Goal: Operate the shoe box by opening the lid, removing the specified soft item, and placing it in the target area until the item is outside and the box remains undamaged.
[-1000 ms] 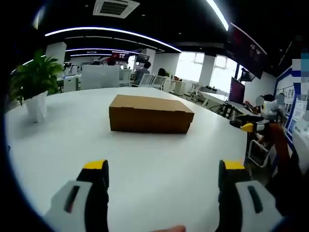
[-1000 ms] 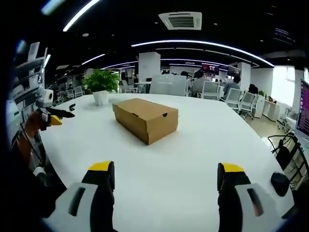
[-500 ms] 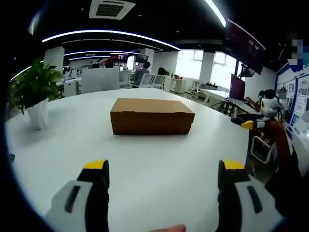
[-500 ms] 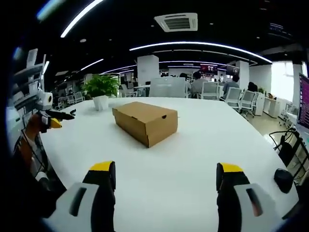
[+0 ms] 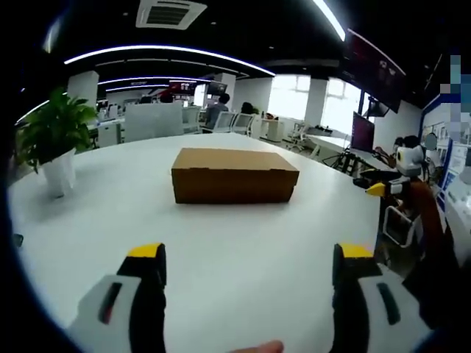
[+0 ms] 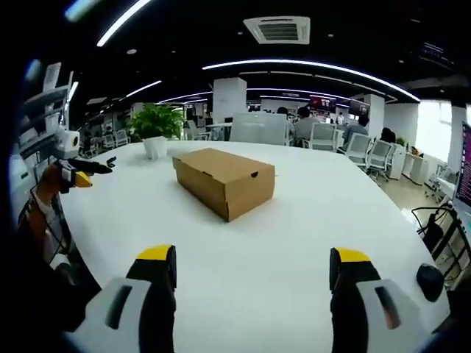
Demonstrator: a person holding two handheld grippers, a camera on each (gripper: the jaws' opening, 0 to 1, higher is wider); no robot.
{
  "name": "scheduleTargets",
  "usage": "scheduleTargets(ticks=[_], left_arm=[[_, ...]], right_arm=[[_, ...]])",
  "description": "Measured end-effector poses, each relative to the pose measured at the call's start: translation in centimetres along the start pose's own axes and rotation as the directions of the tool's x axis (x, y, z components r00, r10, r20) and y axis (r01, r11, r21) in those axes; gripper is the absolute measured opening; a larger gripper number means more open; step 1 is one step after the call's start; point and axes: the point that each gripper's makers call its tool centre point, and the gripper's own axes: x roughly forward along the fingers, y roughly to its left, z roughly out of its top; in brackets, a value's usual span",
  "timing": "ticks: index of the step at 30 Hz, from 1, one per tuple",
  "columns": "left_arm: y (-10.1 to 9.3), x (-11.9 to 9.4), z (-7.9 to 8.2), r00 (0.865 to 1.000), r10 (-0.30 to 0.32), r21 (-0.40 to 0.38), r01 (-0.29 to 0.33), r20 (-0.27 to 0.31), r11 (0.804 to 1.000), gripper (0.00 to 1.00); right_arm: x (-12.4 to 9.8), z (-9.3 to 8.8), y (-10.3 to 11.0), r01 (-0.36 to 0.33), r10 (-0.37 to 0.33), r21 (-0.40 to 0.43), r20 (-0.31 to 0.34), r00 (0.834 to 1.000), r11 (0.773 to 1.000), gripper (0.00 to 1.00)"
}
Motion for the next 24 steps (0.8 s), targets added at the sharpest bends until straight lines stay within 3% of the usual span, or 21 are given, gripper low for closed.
scheduleTargets(ticks=[9, 16, 24], left_arm=[[-0.1, 0.6, 0.7, 1.000, -0.017, 0.009, 0.017, -0.005, 1.000, 0.97], [0.3, 1.2, 0.9, 0.999, -0.021, 0.026, 0.022, -0.024, 0.999, 0.97], [1.0, 2.3, 2.0, 0.999, -0.037, 0.044, 0.039, -0.035, 0.998, 0.98]], right_arm=[[0.2, 0.5, 0.0, -0.012, 0.012, 0.005, 0.004, 1.000, 1.000, 0.88], [1.2, 0.1, -0.3, -0.014, 0.014, -0.014, -0.045, 0.999, 1.000, 0.87], [2.2, 1.1, -0.2, -0.033, 0.031, -0.030, -0.043, 0.999, 0.999, 0.87]])
